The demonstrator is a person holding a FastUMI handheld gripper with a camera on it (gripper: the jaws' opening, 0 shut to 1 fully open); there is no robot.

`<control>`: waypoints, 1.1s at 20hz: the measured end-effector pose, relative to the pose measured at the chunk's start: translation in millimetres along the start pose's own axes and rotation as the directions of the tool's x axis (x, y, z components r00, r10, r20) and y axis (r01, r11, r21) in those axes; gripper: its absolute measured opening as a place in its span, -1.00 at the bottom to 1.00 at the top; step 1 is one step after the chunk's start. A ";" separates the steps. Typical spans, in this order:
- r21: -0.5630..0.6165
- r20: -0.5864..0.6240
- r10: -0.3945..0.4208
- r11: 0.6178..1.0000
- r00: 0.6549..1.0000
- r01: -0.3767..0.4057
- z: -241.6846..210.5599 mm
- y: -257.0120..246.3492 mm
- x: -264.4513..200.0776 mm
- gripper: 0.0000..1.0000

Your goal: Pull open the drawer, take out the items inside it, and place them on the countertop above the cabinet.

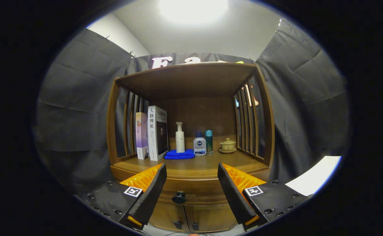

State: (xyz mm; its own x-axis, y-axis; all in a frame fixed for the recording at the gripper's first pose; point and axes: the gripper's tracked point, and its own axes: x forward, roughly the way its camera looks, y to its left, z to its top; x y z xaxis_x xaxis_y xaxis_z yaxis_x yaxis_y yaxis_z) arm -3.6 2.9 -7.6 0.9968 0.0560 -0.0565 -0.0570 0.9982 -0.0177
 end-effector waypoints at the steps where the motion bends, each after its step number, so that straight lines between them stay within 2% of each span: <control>1: -0.003 -0.019 0.004 1.000 1.000 -0.004 -2.5 0.2 0.1 0.95; 8: 0.005 -0.149 0.031 1.000 0.988 -0.030 -31.1 6.3 -2.7 0.95; 15: -0.004 -0.228 0.053 0.998 0.972 -0.056 -75.6 17.2 25.7 0.95; 22: 0.022 -0.311 0.067 0.998 0.948 -0.063 -118.3 21.2 35.4 0.96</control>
State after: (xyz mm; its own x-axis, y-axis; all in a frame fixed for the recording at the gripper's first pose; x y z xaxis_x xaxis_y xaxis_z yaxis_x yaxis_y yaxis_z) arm 23.9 23.5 -128.1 0.9239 0.1133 -0.3655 -0.1187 0.9929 0.0076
